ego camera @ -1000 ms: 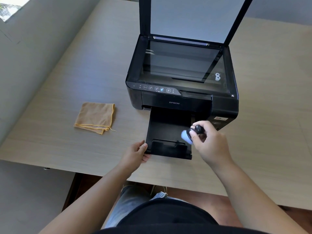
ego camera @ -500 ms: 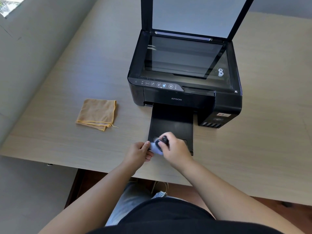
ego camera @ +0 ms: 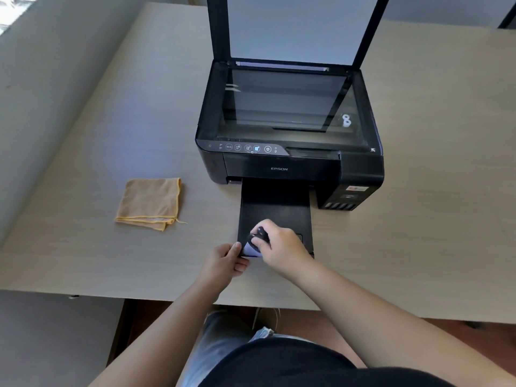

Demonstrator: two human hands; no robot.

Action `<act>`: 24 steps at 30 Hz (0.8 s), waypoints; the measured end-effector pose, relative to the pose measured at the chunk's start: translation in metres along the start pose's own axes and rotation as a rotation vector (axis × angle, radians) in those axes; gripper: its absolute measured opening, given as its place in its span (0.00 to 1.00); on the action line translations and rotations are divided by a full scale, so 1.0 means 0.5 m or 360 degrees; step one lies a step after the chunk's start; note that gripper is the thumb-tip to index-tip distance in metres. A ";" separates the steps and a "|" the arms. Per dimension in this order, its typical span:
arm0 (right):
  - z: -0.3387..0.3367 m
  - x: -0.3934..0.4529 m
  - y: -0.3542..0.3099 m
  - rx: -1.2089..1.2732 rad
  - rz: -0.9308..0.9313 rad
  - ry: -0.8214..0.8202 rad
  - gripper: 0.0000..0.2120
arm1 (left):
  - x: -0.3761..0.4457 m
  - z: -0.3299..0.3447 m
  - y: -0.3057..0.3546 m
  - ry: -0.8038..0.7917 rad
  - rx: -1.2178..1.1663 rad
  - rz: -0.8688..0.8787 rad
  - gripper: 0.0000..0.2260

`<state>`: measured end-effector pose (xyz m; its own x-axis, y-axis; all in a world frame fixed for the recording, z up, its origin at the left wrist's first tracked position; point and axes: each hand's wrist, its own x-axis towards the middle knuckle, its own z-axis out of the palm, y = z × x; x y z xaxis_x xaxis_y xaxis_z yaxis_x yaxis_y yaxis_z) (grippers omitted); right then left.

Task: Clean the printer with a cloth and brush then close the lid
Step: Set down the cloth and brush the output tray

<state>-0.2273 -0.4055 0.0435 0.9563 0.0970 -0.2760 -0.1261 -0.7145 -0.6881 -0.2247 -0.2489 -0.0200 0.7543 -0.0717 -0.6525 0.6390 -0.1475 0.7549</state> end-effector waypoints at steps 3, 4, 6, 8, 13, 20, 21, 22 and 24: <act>-0.013 -0.004 0.011 -0.0169 0.0102 -0.0002 0.06 | 0.000 0.001 0.002 -0.0011 -0.0022 -0.0010 0.15; -0.028 -0.005 0.030 -0.0234 0.0193 0.0088 0.06 | 0.000 0.000 0.002 -0.0006 -0.0015 -0.0012 0.15; -0.055 -0.005 0.064 -0.0300 0.0342 0.0266 0.06 | -0.002 0.000 0.002 0.0020 0.0008 -0.0001 0.14; -0.051 0.002 0.066 -0.0278 0.0324 0.0324 0.07 | -0.002 -0.001 0.002 0.0024 0.0007 0.0001 0.14; 0.011 0.024 -0.007 -0.0082 -0.0031 -0.0025 0.06 | 0.007 -0.003 -0.003 -0.0022 0.0017 -0.0017 0.15; -0.083 -0.017 0.089 -0.0292 0.0328 0.0160 0.03 | 0.010 -0.009 -0.006 -0.0014 0.0039 -0.0018 0.15; -0.077 -0.011 0.091 -0.0279 0.0326 0.0270 0.04 | 0.010 -0.009 -0.006 -0.0016 0.0040 -0.0013 0.14; -0.065 -0.002 0.083 -0.0235 0.0272 0.0308 0.05 | 0.010 -0.008 -0.006 -0.0018 0.0039 -0.0013 0.14; -0.023 0.017 0.054 -0.0133 0.0066 0.0149 0.06 | 0.012 -0.006 -0.008 -0.0026 0.0029 -0.0019 0.14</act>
<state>-0.2195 -0.4318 0.0303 0.9716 0.0039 -0.2366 -0.1474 -0.7723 -0.6179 -0.2222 -0.2457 -0.0264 0.7439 -0.0857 -0.6628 0.6452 -0.1664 0.7457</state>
